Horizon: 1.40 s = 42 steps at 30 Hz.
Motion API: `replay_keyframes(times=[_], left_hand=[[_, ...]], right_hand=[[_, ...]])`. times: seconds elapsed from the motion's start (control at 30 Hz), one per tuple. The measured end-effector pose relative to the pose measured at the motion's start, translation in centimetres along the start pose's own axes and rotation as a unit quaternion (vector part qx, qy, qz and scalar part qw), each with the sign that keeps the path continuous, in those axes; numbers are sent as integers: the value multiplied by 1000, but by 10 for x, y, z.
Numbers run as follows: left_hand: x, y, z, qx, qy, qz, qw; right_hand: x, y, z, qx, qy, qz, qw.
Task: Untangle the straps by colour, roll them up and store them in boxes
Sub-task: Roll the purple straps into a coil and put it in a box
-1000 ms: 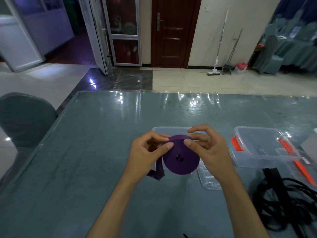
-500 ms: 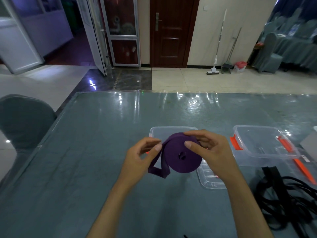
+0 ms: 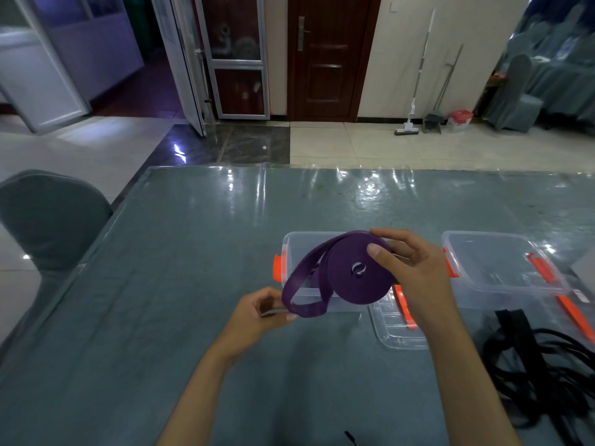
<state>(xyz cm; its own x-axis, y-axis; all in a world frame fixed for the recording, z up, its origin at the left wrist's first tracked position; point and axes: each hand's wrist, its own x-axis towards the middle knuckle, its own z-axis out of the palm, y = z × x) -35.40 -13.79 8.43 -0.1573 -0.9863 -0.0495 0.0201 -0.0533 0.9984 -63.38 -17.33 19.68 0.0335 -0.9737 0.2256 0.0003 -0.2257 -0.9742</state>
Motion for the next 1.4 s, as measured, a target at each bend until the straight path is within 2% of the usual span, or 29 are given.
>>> replay_keyframes(times=[0.17,0.23,0.3,0.4,0.5,0.57,0.7,0.77,0.87,0.93,1.03,1.23,1.4], left_hand=[[7,-6,-1,-46,110,-7,993],[12,-8,-1,-33,177,-23,983],[15,-10,-3,-1,201,-37,979],[15,-11,-6,68,123,-73,987],[10,-9,-10,175,16,-117,977],[7,1,-12,218,-14,-103,970],[3,43,-7,194,-26,62,979],[3,67,3,165,-42,108,980],[6,92,21,152,-60,118,980],[10,100,27,151,-44,121,980],[11,103,27,129,-12,117,985],[6,101,28,112,-21,161,980],[5,101,32,70,-1,202,977]], right_hand=[[0,4,-4,-28,-7,-14,999],[0,4,-4,-26,-10,-15,999],[0,3,-2,-31,-24,-21,999],[0,2,2,-51,-49,-37,997],[-1,-1,5,-60,-72,-45,995],[-2,-1,6,-67,-92,-40,993],[-4,-1,8,-88,-126,-31,988],[-5,-1,10,-96,-141,-27,985],[-7,-1,13,-84,-156,-5,984],[-8,-3,14,-73,-161,8,984],[-8,-5,15,-76,-166,1,983],[-8,-12,14,-33,-177,24,983],[-5,-14,12,-62,-199,-14,978]])
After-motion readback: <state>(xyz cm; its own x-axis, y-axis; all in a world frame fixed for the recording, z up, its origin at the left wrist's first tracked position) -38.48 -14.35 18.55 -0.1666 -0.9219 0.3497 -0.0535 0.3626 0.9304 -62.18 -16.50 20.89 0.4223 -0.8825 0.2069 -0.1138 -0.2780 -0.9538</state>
